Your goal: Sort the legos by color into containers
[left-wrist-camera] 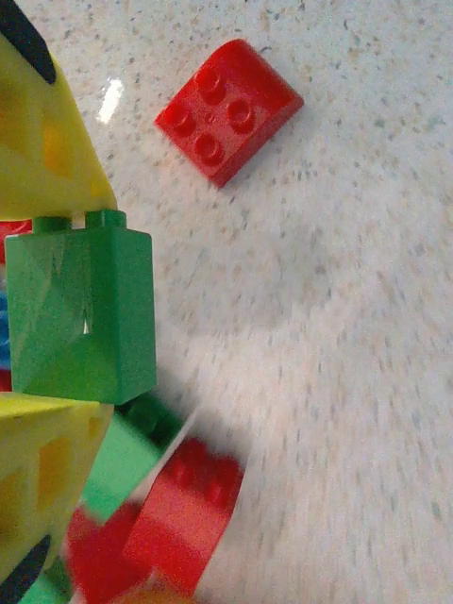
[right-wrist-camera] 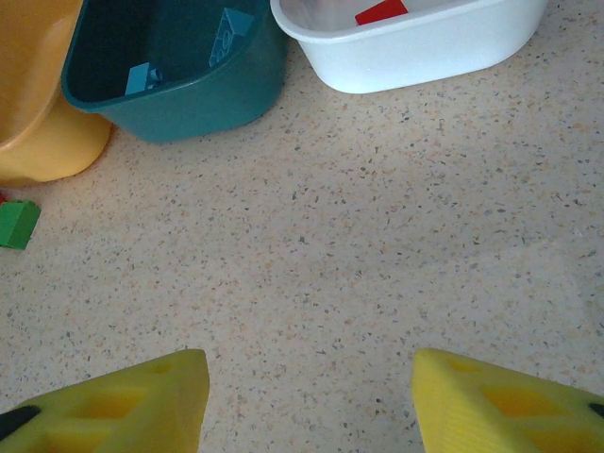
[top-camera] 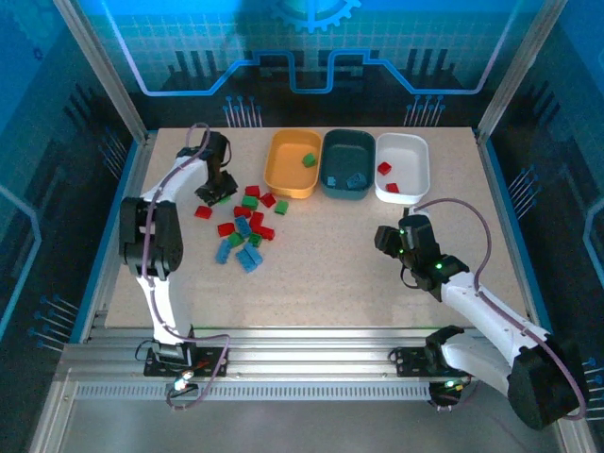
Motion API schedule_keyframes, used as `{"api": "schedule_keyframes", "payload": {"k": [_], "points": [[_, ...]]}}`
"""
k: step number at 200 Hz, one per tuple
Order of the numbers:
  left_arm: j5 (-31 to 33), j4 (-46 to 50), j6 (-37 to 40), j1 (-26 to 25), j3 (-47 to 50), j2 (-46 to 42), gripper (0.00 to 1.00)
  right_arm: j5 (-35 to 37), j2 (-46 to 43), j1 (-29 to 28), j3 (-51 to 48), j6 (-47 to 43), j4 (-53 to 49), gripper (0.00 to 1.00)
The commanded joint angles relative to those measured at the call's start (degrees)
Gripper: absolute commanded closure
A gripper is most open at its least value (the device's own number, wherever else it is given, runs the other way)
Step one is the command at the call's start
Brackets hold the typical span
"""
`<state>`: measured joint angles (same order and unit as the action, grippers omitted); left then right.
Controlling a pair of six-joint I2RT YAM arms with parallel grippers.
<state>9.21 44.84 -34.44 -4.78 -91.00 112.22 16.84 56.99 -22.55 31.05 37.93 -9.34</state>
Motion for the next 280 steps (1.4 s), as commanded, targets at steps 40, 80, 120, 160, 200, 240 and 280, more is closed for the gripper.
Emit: {"api": "schedule_keyframes", "payload": {"k": [40, 80, 120, 160, 200, 240, 280], "points": [[-19.40, -15.60, 1.63, -10.84, -8.54, 2.76, 0.66, 0.04, 0.06, -0.57, 0.59, -0.67, 0.92, 0.40], [-18.20, -20.41, 0.60, -13.06, -15.86, 11.22, 0.66, 0.03, -0.56, -0.64, 0.50, -1.02, 0.99, 0.40], [-14.50, -16.02, 1.96, -13.86, -25.25, 18.60, 0.66, 0.24, -0.22, -0.57, 0.40, -0.83, 1.08, 0.40], [-15.52, -11.50, 2.99, -13.86, -34.09, 23.13, 0.30, -0.32, 0.44, -0.66, 0.59, -1.10, 1.40, 0.39], [-15.84, -13.78, 3.88, -13.86, -29.67, 15.59, 0.01, 0.95, -0.01, -1.86, 1.21, -2.19, 0.78, 0.38], [-15.10, -30.07, 0.41, -13.77, 2.50, -13.25, 0.01, 5.50, -3.88, -5.67, 1.08, -6.40, 1.59, 0.37], [-10.87, -31.74, -3.08, -10.84, 36.49, -44.77, 0.01, -1.72, -2.82, -10.51, 6.44, -15.02, 4.64, 0.35]]}}
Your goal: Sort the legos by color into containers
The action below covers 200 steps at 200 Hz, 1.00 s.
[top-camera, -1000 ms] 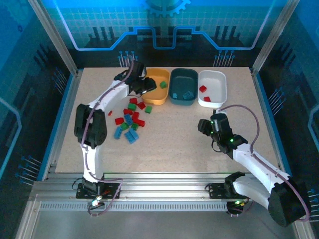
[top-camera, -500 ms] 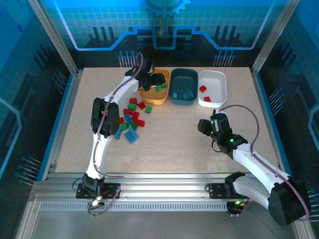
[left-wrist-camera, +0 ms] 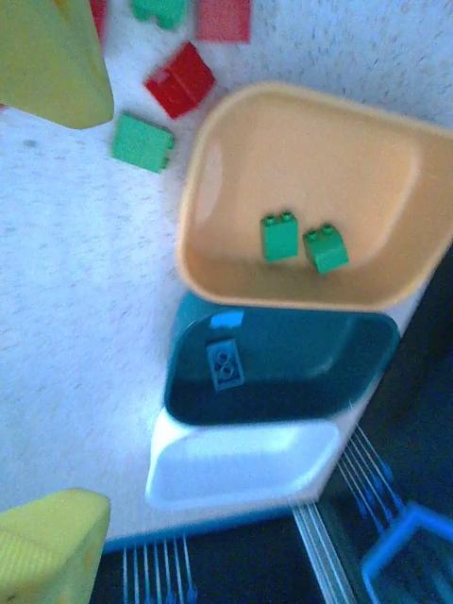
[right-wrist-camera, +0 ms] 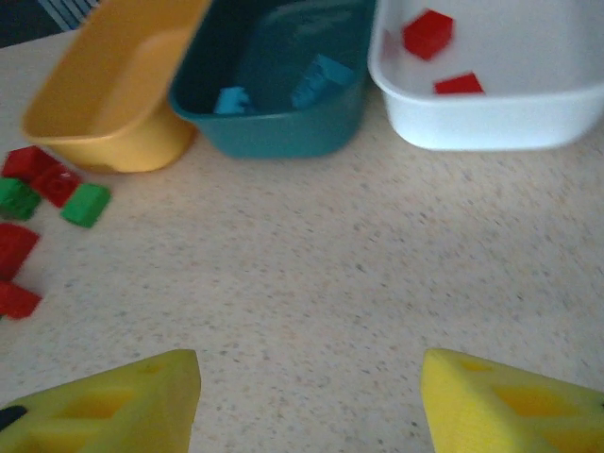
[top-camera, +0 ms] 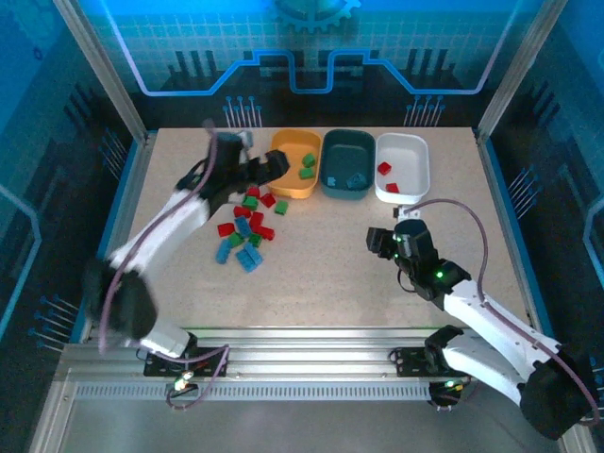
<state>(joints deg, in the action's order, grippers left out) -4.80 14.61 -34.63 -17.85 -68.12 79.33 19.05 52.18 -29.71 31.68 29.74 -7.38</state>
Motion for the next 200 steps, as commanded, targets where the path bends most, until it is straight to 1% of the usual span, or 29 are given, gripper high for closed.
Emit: {"api": "schedule_keyframes", "payload": {"k": [1, 13, 30, 40, 52, 68, 79, 102, 129, 151, 167, 200], "points": [[3.22, -1.25, -2.98, 2.39, 13.92, -12.64, 0.01, -4.06, 2.15, -3.60, 6.27, -7.03, 2.43, 0.35], [4.42, 1.85, -5.81, 4.99, 21.53, -20.35, 0.01, -4.73, 7.51, -6.95, 12.50, -9.57, -1.90, 0.35], [4.50, 5.23, -10.37, 9.83, 30.92, -30.06, 0.01, -2.70, 15.54, -11.29, 22.01, -11.69, -6.91, 0.36], [4.75, 8.04, -12.60, 12.62, 34.89, -34.92, 0.01, -4.90, 20.28, -12.53, 25.03, -13.15, -7.45, 0.37], [4.92, 10.69, -14.39, 14.97, 38.79, -39.95, 0.01, -8.00, 25.94, -13.86, 29.05, -14.69, -8.25, 0.45], [2.63, 11.81, -15.67, 16.08, 42.45, -44.08, 0.01, -8.48, 33.90, -15.86, 34.76, -17.09, -10.00, 0.53], [0.66, 12.70, -16.26, 16.18, 43.66, -44.86, 0.01, -9.12, 39.32, -16.63, 38.47, -18.77, -11.33, 0.53], [-2.42, 15.67, -16.20, 16.35, 43.45, -43.39, 0.01, -10.81, 49.73, -17.38, 45.83, -21.92, -14.72, 0.49], [-5.33, 17.21, -16.05, 16.70, 43.48, -41.52, 0.01, -11.48, 59.02, -18.19, 52.48, -25.33, -16.06, 0.47], [-7.09, 17.79, -16.35, 16.88, 44.06, -40.92, 0.01, -12.90, 65.88, -18.20, 58.54, -27.11, -18.20, 0.47], [-7.20, 18.88, -15.99, 17.04, 44.07, -41.17, 0.01, -14.18, 69.37, -18.34, 61.77, -28.68, -19.77, 0.48], [-7.15, 21.41, -14.39, 17.23, 43.29, -41.95, 0.01, -16.11, 72.51, -17.90, 64.38, -29.98, -19.91, 0.49]]}}
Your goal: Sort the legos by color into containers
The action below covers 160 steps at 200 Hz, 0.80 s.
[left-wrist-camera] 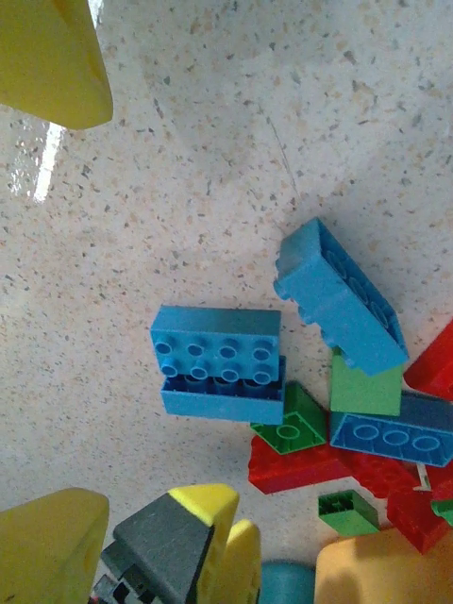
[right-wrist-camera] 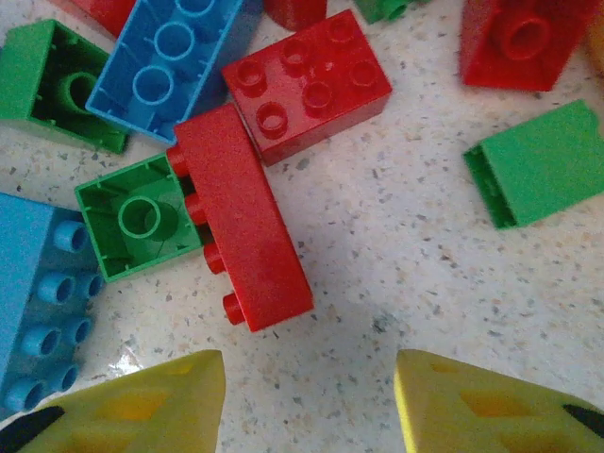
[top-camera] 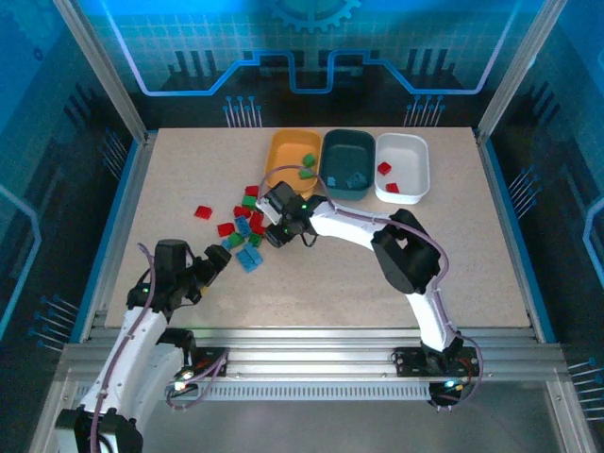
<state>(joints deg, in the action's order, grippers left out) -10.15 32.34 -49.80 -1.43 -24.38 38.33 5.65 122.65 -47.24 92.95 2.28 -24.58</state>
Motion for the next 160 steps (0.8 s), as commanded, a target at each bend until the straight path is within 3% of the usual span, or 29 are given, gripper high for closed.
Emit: {"api": "schedule_keyframes", "payload": {"k": [1, 65, 96, 113, 160], "points": [[-1.76, 3.73, 0.81, 0.82, -0.47, -1.00, 0.01, -2.82, 2.14, -0.34, 3.16, -2.54, -2.73, 0.49], [-1.54, 5.60, 2.13, 1.06, -1.75, -1.68, 0.01, -6.49, 9.19, 0.07, 10.67, -4.36, -5.54, 0.56], [-1.56, 5.43, 2.16, 1.16, -2.05, -1.59, 0.01, -5.92, 10.08, 0.10, 11.93, -4.87, -6.44, 0.71], [-1.71, 5.06, 1.97, 1.17, -2.42, -1.42, 0.01, -5.65, 8.42, 0.12, 9.79, -5.04, -5.51, 0.79], [-2.33, 1.89, 1.28, 1.17, -2.73, 0.11, 0.01, -6.33, -3.39, -0.15, -1.71, -5.04, -1.26, 0.82]]}}
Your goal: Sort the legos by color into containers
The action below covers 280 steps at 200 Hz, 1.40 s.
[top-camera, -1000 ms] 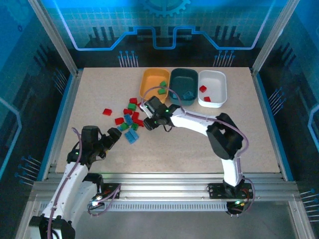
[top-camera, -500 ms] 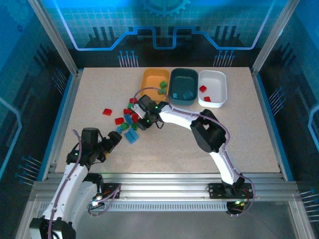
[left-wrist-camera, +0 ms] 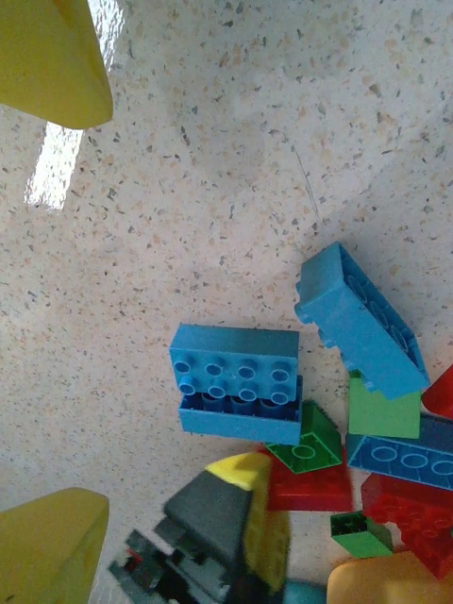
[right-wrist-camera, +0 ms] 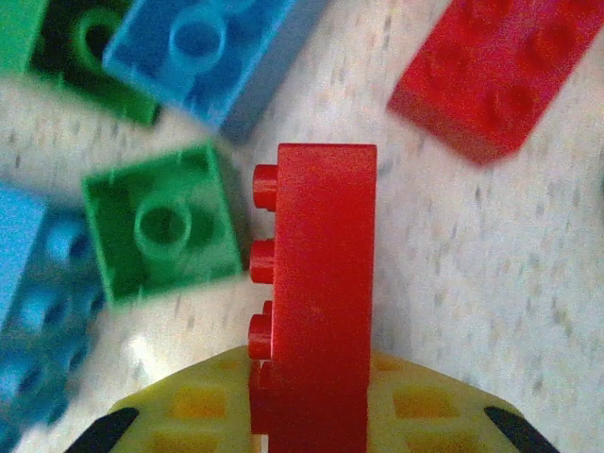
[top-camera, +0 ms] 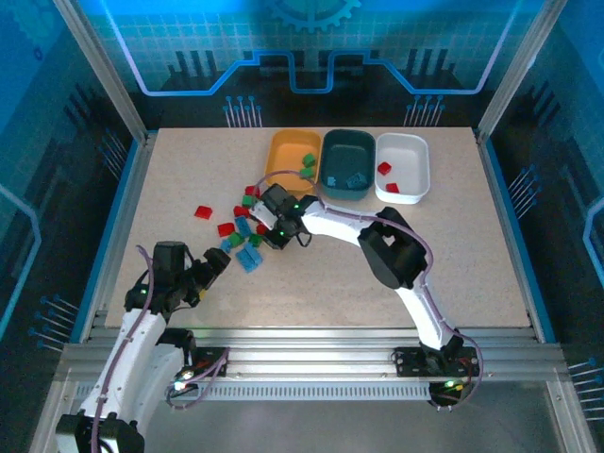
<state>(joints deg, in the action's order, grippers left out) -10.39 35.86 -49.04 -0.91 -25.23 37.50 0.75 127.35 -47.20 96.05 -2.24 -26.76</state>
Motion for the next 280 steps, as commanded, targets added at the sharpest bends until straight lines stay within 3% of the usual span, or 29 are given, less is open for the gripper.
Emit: {"api": "schedule_keyframes", "payload": {"k": [1, 38, 74, 103, 120, 147, 183, 207, 226, 252, 280], "points": [[-2.18, -1.74, 0.52, 0.64, -1.90, 1.01, 0.01, -1.45, -8.44, -0.23, -5.08, -0.50, 1.02, 0.82], [-5.77, -6.45, 2.82, 0.39, -3.35, 5.74, 0.02, 1.29, -21.35, 1.41, -14.78, 1.19, 4.99, 0.82], [-6.80, -14.86, 1.06, -4.10, -5.71, 13.68, 0.05, 9.21, -27.35, 13.00, -17.80, 6.73, 4.98, 0.82], [-2.29, -15.67, 4.41, -11.88, -16.55, 26.35, 0.03, 12.93, -25.32, 26.77, -15.98, 15.77, 2.98, 0.81], [-4.65, -16.68, 4.23, -12.34, -21.28, 33.59, 0.03, 10.46, -20.69, 34.21, -11.94, 17.85, 0.13, 0.81], [-5.20, -17.09, 4.52, -12.33, -26.37, 40.11, 0.04, 7.76, -13.34, 40.04, -5.41, 18.37, -3.94, 0.81], [-6.24, -15.01, 5.78, -12.31, -31.46, 45.03, 0.02, 7.42, -5.46, 42.09, 1.96, 18.52, -7.25, 0.78], [-5.80, -14.16, 6.84, -12.28, -33.30, 46.75, 0.01, 6.96, -5.23, 42.34, 2.80, 18.75, -7.04, 0.59], [-3.98, -13.01, 9.25, -12.18, -35.74, 48.48, 0.01, 5.19, -12.26, 41.82, -2.39, 20.53, -2.71, 0.48], [-0.81, -9.08, 11.37, -11.34, -41.73, 53.45, 0.01, 8.67, -24.19, 39.49, -10.57, 23.96, 0.66, 0.46], [3.15, -6.80, 13.31, -10.21, -47.41, 59.24, 0.14, 11.52, -37.92, 31.46, -23.02, 26.34, 6.29, 0.45]]}}
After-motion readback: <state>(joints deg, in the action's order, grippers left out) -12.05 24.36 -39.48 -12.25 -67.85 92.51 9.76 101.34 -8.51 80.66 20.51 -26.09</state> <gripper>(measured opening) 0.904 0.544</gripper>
